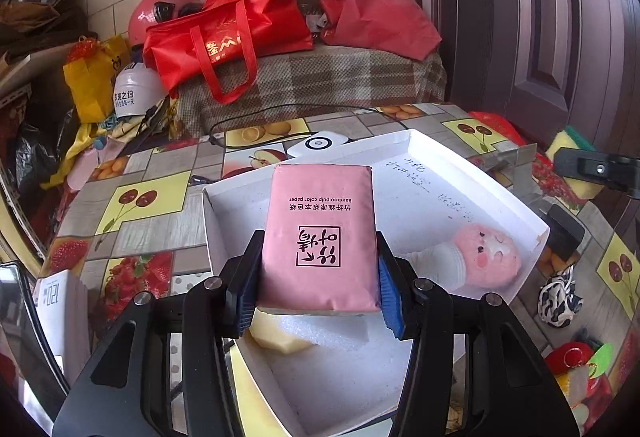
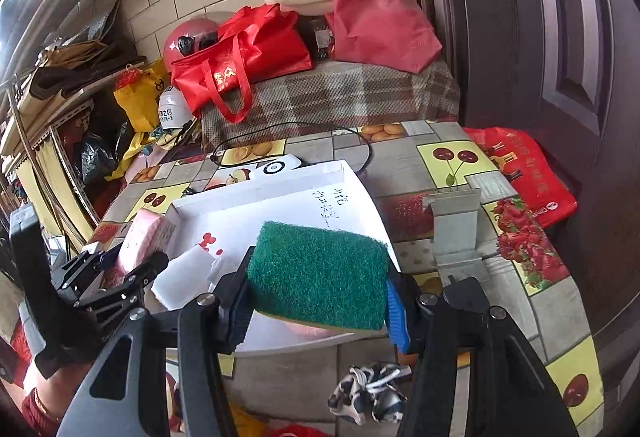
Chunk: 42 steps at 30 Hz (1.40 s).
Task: Organize soft objects
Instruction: 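Lower the tissue pack and scouring pad into the white tray and release both, then grasp another white foam block with the left tool while the right tool grasps the braided rope toy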
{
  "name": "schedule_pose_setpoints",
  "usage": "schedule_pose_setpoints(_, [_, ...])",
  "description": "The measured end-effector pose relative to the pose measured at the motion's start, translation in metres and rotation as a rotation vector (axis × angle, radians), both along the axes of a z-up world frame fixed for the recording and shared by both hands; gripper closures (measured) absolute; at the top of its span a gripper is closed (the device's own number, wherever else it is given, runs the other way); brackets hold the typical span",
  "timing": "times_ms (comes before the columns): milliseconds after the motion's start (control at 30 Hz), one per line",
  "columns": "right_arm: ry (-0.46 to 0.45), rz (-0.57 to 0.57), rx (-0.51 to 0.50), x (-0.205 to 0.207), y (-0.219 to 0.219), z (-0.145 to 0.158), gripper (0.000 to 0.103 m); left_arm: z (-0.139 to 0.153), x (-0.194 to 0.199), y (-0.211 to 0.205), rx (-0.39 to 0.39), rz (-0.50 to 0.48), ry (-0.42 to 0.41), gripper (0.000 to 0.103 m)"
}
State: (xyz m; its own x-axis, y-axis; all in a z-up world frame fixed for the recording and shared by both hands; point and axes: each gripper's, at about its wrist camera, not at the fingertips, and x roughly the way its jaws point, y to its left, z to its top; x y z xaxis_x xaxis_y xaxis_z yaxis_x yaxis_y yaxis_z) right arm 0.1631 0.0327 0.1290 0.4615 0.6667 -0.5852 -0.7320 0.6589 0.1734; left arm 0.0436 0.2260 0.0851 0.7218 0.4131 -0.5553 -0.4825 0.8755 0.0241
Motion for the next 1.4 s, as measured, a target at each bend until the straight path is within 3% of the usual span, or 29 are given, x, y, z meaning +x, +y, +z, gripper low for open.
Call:
schedule_pose_setpoints(167, [0.102, 0.010, -0.021, 0.022, 0.033, -0.020, 0.048, -0.005, 0.001, 0.012, -0.039, -0.004, -0.004, 0.053])
schedule_pose_setpoints(267, [0.121, 0.000, -0.042, 0.026, 0.047, -0.032, 0.048, -0.008, 0.001, 0.021, -0.076, -0.005, -0.003, 0.053])
schedule_pose_setpoints(433, [0.129, -0.003, -0.071, 0.028, 0.063, -0.047, 0.043, -0.016, 0.004, 0.023, -0.074, 0.023, 0.024, 0.051])
schedule_pose_setpoints(467, [0.124, 0.000, -0.072, 0.029, 0.065, -0.048, 0.040, -0.015, 0.004, 0.023, -0.057, 0.035, 0.026, 0.044])
schedule_pose_setpoints(500, [0.120, 0.003, -0.070, 0.027, 0.066, -0.048, 0.026, -0.014, 0.003, 0.022, -0.037, 0.046, 0.021, 0.024])
schedule_pose_setpoints(533, [0.117, 0.004, -0.058, 0.026, 0.064, -0.048, 0.012, -0.013, 0.001, 0.022, -0.016, 0.058, 0.010, 0.014])
schedule_pose_setpoints(567, [0.113, 0.004, -0.039, 0.026, 0.063, -0.046, 0.009, -0.011, -0.001, 0.021, 0.006, 0.072, -0.001, 0.000])
schedule_pose_setpoints(600, [0.110, 0.000, -0.020, 0.025, 0.059, -0.043, 0.001, -0.009, -0.003, 0.021, 0.025, 0.081, -0.008, 0.000])
schedule_pose_setpoints(633, [0.106, -0.006, 0.004, 0.025, 0.056, -0.040, 0.000, -0.008, -0.003, 0.021, 0.034, 0.088, -0.006, 0.000])
schedule_pose_setpoints(867, [0.103, -0.016, 0.145, 0.015, 0.028, -0.018, 0.000, -0.003, -0.008, 0.019, 0.054, 0.090, -0.016, 0.000])
schedule_pose_setpoints(1100, [0.065, 0.003, 0.201, -0.012, -0.001, -0.011, 0.000, 0.003, -0.013, 0.007, 0.083, 0.087, -0.024, 0.000])
schedule_pose_setpoints(1400, [-0.131, -0.090, 0.281, -0.062, -0.060, -0.010, 0.000, 0.014, -0.021, -0.012, 0.132, 0.063, -0.039, 0.000])
